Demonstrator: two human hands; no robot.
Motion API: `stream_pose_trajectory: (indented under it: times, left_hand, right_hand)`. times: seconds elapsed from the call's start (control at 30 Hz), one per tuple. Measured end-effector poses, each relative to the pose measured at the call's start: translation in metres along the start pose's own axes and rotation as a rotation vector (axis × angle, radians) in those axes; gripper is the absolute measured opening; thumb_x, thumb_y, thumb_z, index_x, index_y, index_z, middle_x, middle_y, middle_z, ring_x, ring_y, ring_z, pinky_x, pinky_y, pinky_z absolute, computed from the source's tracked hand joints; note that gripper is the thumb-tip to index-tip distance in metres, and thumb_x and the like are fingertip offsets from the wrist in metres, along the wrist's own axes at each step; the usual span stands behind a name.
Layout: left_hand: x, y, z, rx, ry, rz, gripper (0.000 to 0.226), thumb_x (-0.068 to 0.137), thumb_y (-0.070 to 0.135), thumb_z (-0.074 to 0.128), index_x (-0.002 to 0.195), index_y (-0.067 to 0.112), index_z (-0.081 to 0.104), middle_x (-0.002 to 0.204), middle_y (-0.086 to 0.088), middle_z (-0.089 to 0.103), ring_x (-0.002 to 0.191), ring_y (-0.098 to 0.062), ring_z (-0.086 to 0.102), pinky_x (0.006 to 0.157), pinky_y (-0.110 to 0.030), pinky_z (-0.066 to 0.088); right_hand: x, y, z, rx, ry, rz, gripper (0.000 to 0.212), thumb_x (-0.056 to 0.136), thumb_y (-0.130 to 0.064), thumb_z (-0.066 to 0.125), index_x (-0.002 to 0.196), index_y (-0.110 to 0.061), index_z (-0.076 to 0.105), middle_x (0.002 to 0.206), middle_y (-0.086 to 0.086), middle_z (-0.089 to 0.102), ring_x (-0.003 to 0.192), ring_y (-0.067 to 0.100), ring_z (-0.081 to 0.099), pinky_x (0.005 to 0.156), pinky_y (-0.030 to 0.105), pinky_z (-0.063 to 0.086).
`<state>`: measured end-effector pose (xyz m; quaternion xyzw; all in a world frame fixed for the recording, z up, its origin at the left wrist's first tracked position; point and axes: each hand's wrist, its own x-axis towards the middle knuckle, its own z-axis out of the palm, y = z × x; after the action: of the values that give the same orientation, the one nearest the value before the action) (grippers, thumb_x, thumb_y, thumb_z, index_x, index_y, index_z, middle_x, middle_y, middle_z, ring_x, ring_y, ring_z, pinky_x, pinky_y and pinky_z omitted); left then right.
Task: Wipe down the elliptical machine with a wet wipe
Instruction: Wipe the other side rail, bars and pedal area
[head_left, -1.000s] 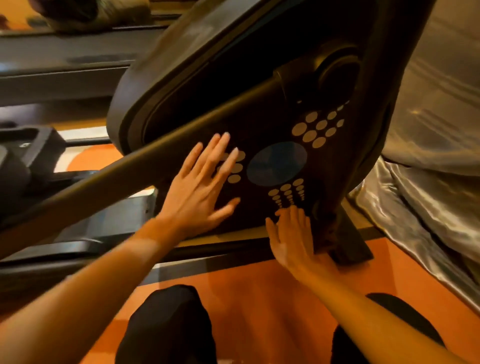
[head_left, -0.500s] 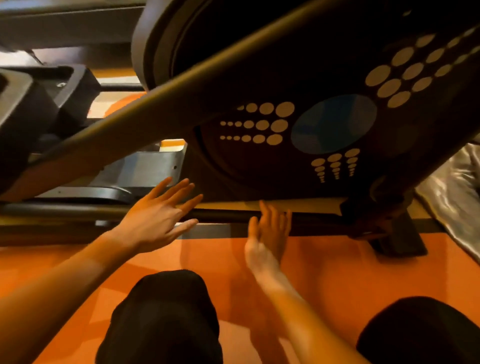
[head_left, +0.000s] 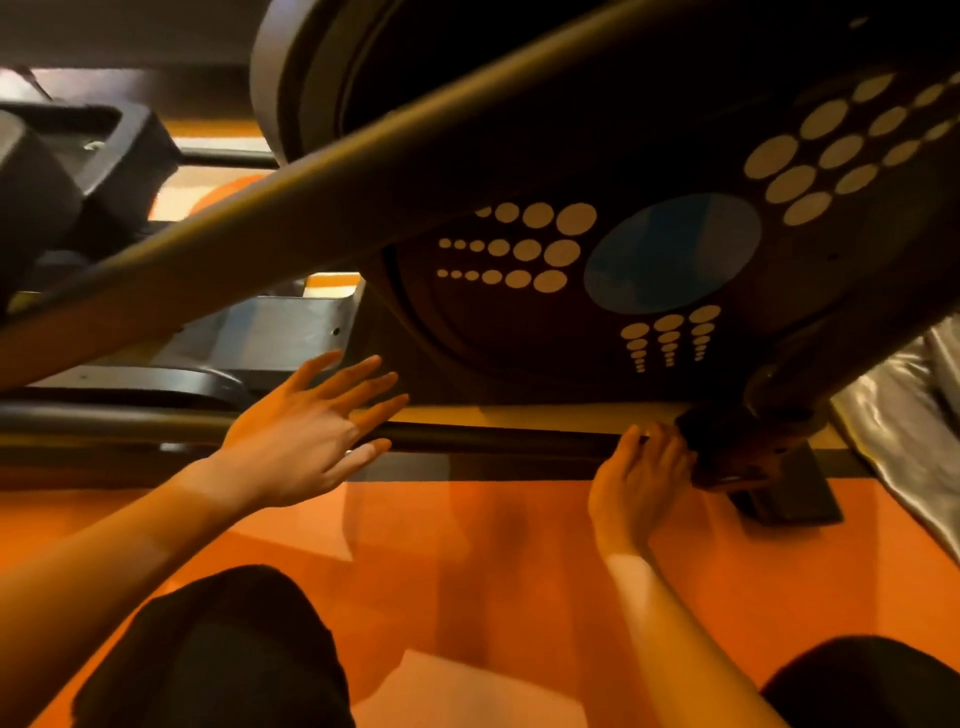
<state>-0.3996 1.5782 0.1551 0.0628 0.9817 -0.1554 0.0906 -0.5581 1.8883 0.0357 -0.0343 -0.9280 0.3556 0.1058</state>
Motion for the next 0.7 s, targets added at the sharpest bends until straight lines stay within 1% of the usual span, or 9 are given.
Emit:
stream_pose_trajectory:
  times: [0.07,0.17,0.23,0.3,0.37,0.43,0.5,0.6,0.7]
  left_hand:
    - [0.000,0.000,0.001,0.009,-0.005,-0.005,0.068,0.108,0.061,0.010,0.158,0.024,0.039,0.162,-0.006,0.042,0.157,-0.028,0.024,0.124,-0.059,0.024]
    - [-0.001,0.001,0.001,0.019,0.015,0.003,0.068,0.108,0.060,0.011,0.156,0.023,0.042,0.160,-0.007,0.045,0.156,-0.029,0.027,0.124,-0.060,0.023]
    - [-0.002,0.001,0.001,0.024,0.026,0.008,0.067,0.109,0.059,0.012,0.155,0.023,0.044,0.159,-0.008,0.047,0.155,-0.030,0.029,0.124,-0.060,0.024]
    - [-0.001,0.001,0.001,0.027,0.038,0.017,0.066,0.109,0.058,0.014,0.155,0.023,0.045,0.158,-0.008,0.047,0.154,-0.030,0.029,0.124,-0.061,0.023]
    - [-0.001,0.000,0.002,0.032,0.049,0.020,0.065,0.109,0.058,0.015,0.155,0.023,0.045,0.159,-0.008,0.047,0.154,-0.030,0.028,0.124,-0.061,0.023]
    - [-0.002,0.000,0.004,0.035,0.063,0.018,0.066,0.109,0.058,0.014,0.155,0.023,0.044,0.159,-0.009,0.047,0.155,-0.030,0.028,0.124,-0.062,0.023]
    - [-0.002,0.001,0.006,0.032,0.088,0.025,0.067,0.108,0.058,0.012,0.154,0.022,0.046,0.157,-0.009,0.048,0.154,-0.031,0.030,0.123,-0.062,0.024]
    - [-0.001,0.003,0.008,0.013,0.123,0.036,0.068,0.108,0.058,0.009,0.152,0.021,0.047,0.156,-0.010,0.050,0.153,-0.032,0.032,0.123,-0.061,0.024]
    - [0.000,0.004,0.010,0.029,0.164,0.039,0.071,0.108,0.058,0.008,0.150,0.020,0.051,0.154,-0.011,0.052,0.152,-0.033,0.034,0.123,-0.061,0.023]
  right_hand:
    - [-0.024,-0.029,0.010,0.021,-0.034,-0.040,0.066,0.105,-0.043,0.021,0.127,0.004,0.060,0.133,0.023,0.058,0.131,0.039,0.048,0.126,0.050,0.013]
    - [-0.083,-0.082,0.017,0.039,-0.184,-0.263,0.068,0.103,-0.047,0.023,0.138,0.001,0.056,0.145,0.018,0.053,0.141,0.032,0.041,0.127,0.041,0.003]
    - [-0.114,-0.108,0.015,0.056,-0.359,-0.436,0.080,0.103,-0.059,0.012,0.154,-0.005,0.040,0.163,0.011,0.033,0.154,0.023,0.022,0.127,0.038,-0.004]
    - [-0.112,-0.108,0.010,-0.019,-0.506,-0.610,0.086,0.099,-0.067,-0.003,0.163,-0.014,0.019,0.171,0.002,0.012,0.158,0.014,0.003,0.126,0.036,-0.012]
    - [-0.081,-0.080,0.002,-0.105,-0.525,-0.695,0.082,0.099,-0.064,0.002,0.163,-0.016,0.021,0.169,0.003,0.020,0.158,0.016,0.012,0.125,0.036,-0.015]
    - [-0.039,-0.036,-0.011,-0.173,-0.436,-0.570,0.081,0.101,-0.061,0.003,0.155,-0.014,0.040,0.159,0.007,0.043,0.151,0.022,0.033,0.127,0.042,-0.007]
    - [-0.003,0.006,-0.030,-0.262,-0.365,-0.434,0.082,0.103,-0.059,-0.001,0.145,-0.012,0.051,0.147,0.009,0.056,0.143,0.024,0.043,0.128,0.050,0.003]
    - [0.009,0.027,-0.036,-0.284,-0.338,-0.313,0.085,0.103,-0.060,-0.002,0.146,-0.008,0.049,0.152,0.011,0.050,0.149,0.025,0.035,0.128,0.050,0.006]
    - [-0.016,-0.011,-0.016,-0.183,-0.248,-0.173,0.083,0.102,-0.060,0.004,0.154,-0.006,0.041,0.157,0.015,0.044,0.151,0.027,0.031,0.128,0.045,-0.001]
